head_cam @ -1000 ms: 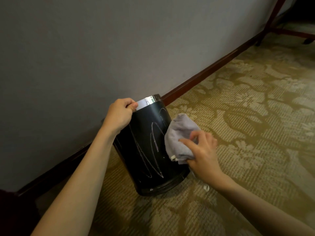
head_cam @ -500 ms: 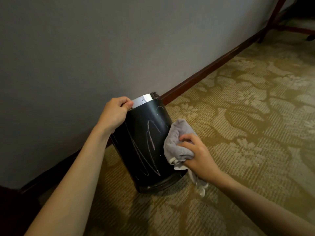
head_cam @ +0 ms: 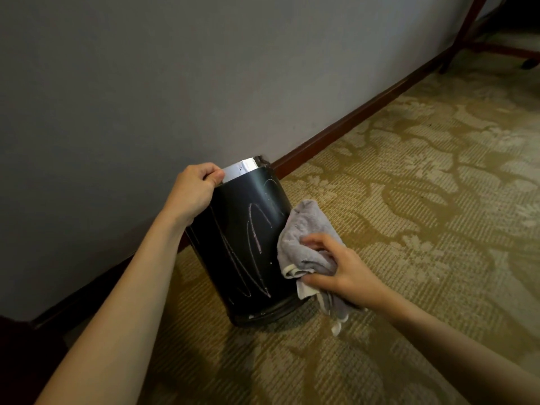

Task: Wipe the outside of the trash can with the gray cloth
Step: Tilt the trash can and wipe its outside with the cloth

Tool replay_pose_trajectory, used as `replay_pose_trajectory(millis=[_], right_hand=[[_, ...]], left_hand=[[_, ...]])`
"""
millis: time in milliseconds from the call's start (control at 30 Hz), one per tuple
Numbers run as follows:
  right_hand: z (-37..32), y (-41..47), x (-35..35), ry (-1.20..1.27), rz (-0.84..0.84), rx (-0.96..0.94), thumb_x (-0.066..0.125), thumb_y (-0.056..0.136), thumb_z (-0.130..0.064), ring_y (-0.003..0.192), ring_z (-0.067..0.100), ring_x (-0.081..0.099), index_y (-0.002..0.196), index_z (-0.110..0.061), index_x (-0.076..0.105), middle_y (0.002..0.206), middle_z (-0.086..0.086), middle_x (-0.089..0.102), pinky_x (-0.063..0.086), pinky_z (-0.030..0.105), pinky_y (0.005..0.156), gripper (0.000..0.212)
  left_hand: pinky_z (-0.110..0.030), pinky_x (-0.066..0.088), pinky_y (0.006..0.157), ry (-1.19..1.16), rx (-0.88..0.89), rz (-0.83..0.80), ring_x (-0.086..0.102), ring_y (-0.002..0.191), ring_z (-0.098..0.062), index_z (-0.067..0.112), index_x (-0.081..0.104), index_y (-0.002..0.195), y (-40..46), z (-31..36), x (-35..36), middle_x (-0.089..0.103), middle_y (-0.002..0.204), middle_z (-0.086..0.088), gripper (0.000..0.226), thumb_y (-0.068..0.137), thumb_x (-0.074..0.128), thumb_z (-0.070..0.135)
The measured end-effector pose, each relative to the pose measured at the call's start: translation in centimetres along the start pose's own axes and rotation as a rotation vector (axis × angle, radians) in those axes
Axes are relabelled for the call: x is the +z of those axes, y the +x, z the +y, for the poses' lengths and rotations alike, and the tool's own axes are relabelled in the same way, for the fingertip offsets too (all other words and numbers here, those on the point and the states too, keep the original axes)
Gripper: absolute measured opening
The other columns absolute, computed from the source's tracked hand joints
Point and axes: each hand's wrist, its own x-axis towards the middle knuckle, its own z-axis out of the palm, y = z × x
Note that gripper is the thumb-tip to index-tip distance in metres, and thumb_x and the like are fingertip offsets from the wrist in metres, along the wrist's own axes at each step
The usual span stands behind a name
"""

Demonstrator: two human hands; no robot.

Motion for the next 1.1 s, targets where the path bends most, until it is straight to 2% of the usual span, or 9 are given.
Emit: replay_pose_trajectory(millis=[167,300,467,567,667,800,900,1000,1100], right_hand=[[-0.3,0.1,-0.6,0.052,-0.161,0.04,0.051,0.093,-0.042,0.124,0.007,0.045,0.121,-0.028,0.065,0.127,-0.007,0.052,0.03,0.029,0.109,0.034],[0.1,0.8,0.1,-0.069,-0.029,-0.041,0.066,0.088,-0.019,0.112,0.012,0.054,0.111,-0.022,0.068,0.113,-0.003,0.06,0.041,0.04,0.102,0.022],[0.6,0.2,1.2,-0.144,0.029,-0.076,0.079,0.071,-0.041,0.114,0.01,0.049,0.116,-0.02,0.054,0.117,-0.007,0.053,0.043,0.036,0.1,0.055],[1.5,-0.6,2.3,-0.457,-0.06,-0.087,0.074,0.063,-0.063,0.13,0.01,0.025,0.136,-0.024,0.037,0.135,-0.008,0.032,0.025,0.033,0.111,0.091],[2.1,-1.0,3.5,-0.593,-0.039,-0.114,0.073,0.07,-0.052,0.136,0.014,0.017,0.144,-0.021,0.028,0.143,-0.001,0.025,0.022,0.038,0.114,0.092],[1.9,-1.2,2.6,-0.443,-0.003,-0.217,0.069,0.078,-0.022,0.13,0.02,0.036,0.135,-0.013,0.045,0.136,0.003,0.043,0.034,0.04,0.109,0.062],[0.9,-0.5,1.4,-0.326,0.05,-0.23,0.068,0.079,-0.006,0.11,0.018,0.053,0.119,-0.014,0.058,0.116,0.0,0.059,0.044,0.037,0.094,0.042],[-0.6,0.2,0.0,-0.058,0.147,-0.143,0.064,0.078,0.001,0.079,0.018,0.065,0.105,-0.022,0.063,0.09,-0.004,0.067,0.055,0.035,0.07,0.035],[-1.6,0.7,-1.5,0.317,0.241,-0.083,0.062,0.077,-0.005,0.078,0.012,0.066,0.099,-0.023,0.06,0.087,-0.009,0.068,0.053,0.022,0.066,0.029]], left_hand=[[-0.031,0.036,0.063,-0.017,-0.014,-0.001,0.048,0.065,-0.015,0.015,0.059,0.071,0.2,-0.4,-0.5,0.052,0.064,0.002,0.028,0.097,0.052,0.022],[-0.031,0.036,0.062,-0.012,-0.013,-0.007,0.047,0.063,-0.014,0.016,0.058,0.069,0.1,-0.4,-0.4,0.051,0.064,0.003,0.03,0.097,0.052,0.023],[-0.03,0.034,0.061,-0.014,0.004,0.012,0.044,0.063,-0.014,0.013,0.059,0.073,-0.1,-0.2,-0.2,0.048,0.064,0.0,0.026,0.097,0.053,0.021],[-0.031,0.035,0.064,-0.025,-0.007,0.013,0.045,0.065,-0.015,0.011,0.06,0.075,-0.1,-0.2,-0.3,0.05,0.066,-0.001,0.025,0.097,0.052,0.021],[-0.031,0.035,0.064,-0.032,-0.016,0.014,0.046,0.066,-0.015,0.013,0.06,0.074,0.0,-0.3,-0.3,0.05,0.065,0.001,0.026,0.097,0.052,0.021],[-0.031,0.036,0.063,-0.021,-0.036,0.024,0.048,0.067,-0.015,0.015,0.06,0.074,0.0,-0.7,-0.7,0.052,0.066,0.002,0.026,0.098,0.052,0.023],[-0.031,0.036,0.065,-0.022,-0.032,0.019,0.047,0.067,-0.014,0.017,0.059,0.071,-0.1,-0.7,-0.7,0.052,0.065,0.003,0.028,0.098,0.052,0.022],[-0.031,0.036,0.066,-0.008,-0.023,0.023,0.048,0.069,-0.015,0.016,0.06,0.073,-0.4,-0.5,-0.7,0.053,0.067,0.002,0.027,0.098,0.052,0.022],[-0.032,0.036,0.067,0.005,-0.02,0.023,0.049,0.07,-0.016,0.015,0.061,0.074,-0.4,-0.5,-0.8,0.053,0.068,0.001,0.026,0.097,0.051,0.022]])
